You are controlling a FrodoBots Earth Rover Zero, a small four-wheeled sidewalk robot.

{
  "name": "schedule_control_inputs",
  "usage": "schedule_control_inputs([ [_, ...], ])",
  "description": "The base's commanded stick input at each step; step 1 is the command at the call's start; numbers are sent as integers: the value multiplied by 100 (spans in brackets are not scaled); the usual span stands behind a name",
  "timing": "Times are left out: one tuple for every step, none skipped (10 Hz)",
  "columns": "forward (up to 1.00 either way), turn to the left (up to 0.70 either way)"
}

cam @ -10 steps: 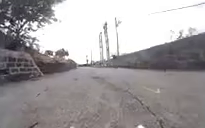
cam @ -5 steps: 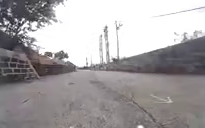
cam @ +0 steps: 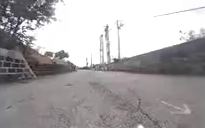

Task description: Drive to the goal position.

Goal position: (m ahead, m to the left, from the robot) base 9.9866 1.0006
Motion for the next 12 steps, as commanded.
schedule_control_inputs([
  [70,0],
  [70,0],
  [70,0],
  [70,0],
  [70,0],
  [70,0],
  [70,0],
  [70,0],
  [70,0],
  [70,0],
  [70,0],
  [70,0],
])
